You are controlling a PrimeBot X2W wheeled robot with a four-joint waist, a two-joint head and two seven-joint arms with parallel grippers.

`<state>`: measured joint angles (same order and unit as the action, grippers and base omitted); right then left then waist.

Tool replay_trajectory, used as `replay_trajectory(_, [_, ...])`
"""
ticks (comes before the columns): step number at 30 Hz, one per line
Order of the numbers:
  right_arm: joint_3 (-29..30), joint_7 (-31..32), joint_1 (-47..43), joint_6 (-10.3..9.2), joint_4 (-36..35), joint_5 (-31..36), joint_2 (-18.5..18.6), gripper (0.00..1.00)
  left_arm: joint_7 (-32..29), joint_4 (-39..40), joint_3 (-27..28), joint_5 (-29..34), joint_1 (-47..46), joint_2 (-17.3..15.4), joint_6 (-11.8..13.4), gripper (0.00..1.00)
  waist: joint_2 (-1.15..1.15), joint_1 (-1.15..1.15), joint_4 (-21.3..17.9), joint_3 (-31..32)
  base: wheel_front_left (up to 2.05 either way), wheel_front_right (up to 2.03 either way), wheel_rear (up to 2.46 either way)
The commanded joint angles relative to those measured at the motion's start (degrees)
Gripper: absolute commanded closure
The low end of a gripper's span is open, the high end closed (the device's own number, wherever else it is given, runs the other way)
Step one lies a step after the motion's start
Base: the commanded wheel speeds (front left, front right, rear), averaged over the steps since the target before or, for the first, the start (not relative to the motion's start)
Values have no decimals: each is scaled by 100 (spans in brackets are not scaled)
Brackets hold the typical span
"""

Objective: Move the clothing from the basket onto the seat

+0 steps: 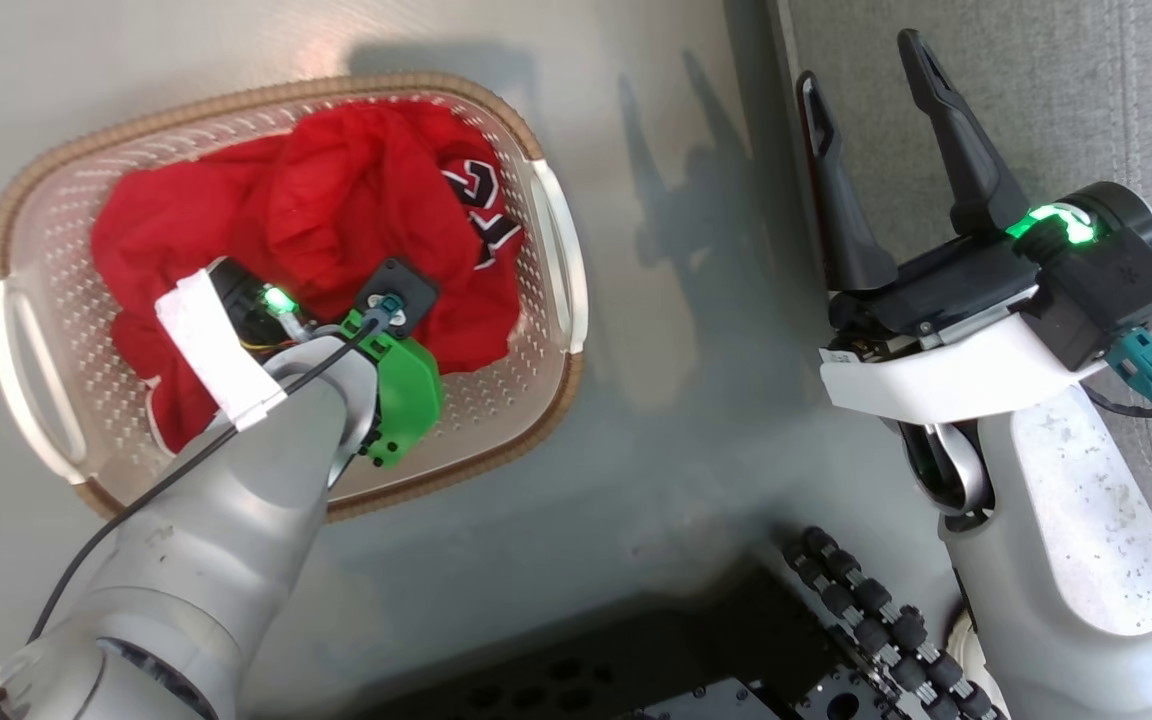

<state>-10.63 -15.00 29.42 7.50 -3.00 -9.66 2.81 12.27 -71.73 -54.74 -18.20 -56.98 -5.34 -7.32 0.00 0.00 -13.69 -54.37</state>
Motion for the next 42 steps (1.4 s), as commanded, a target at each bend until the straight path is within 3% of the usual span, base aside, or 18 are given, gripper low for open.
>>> replay_trajectory(1, [6,-28,-24,-2,49,-16,16,0,78,55,-57,-98,15,25,-23,100,0,0,130,258,0,0,0])
replay_trajectory(10, [47,-28,-221,-2,324,77,17,0,295,471,-222,-671,311,73,-24,100,0,0,402,1056,0,0,0])
replay_trajectory(15, [106,-28,-372,-2,465,154,17,0,299,1130,2,-862,541,-39,-24,100,0,0,602,1523,0,0,0])
replay_trajectory(28, [249,-28,-831,-2,760,268,18,0,302,2676,1239,-565,1507,-142,-4,100,0,0,987,2652,0,0,0])
replay_trajectory(42, [324,-28,-1338,-2,936,169,18,0,303,4330,2722,-117,2581,-14,-18,100,0,0,1067,3687,0,0,0])
